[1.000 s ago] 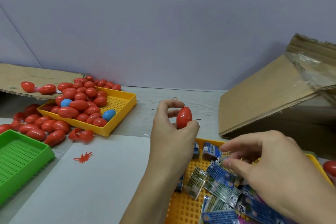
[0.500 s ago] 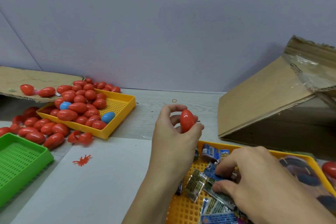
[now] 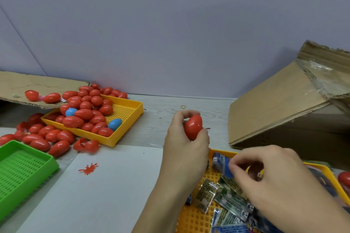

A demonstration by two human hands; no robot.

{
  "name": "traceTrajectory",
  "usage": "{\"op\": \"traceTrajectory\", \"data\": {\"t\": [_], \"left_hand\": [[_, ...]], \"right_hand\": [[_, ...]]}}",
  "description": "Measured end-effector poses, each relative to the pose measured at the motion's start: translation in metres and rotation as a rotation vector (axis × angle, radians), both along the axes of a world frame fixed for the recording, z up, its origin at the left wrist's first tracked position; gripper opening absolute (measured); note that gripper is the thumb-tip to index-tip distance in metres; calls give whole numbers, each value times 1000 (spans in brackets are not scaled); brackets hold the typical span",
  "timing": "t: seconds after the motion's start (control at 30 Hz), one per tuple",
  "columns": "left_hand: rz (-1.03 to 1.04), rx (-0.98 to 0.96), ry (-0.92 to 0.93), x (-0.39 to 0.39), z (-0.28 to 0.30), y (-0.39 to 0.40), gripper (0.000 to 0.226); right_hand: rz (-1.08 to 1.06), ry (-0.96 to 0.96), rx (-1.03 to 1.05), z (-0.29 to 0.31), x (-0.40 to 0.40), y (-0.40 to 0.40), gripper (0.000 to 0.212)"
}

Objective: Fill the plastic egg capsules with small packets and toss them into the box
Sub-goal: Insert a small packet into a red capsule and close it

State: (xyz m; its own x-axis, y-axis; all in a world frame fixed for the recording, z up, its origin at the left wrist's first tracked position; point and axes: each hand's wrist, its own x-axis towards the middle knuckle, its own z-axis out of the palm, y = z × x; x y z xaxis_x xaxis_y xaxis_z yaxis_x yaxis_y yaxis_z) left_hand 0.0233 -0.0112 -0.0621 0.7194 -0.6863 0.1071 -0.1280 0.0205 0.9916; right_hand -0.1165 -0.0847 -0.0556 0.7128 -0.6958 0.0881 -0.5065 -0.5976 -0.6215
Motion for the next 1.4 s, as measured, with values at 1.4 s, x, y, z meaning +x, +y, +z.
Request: {"op": "traceTrajectory", "data": {"t": [1.4], "left_hand": [[-38, 6, -175, -18, 8, -4, 7]], "right_hand": [[-249, -639, 341, -13, 7, -10, 11]]}}
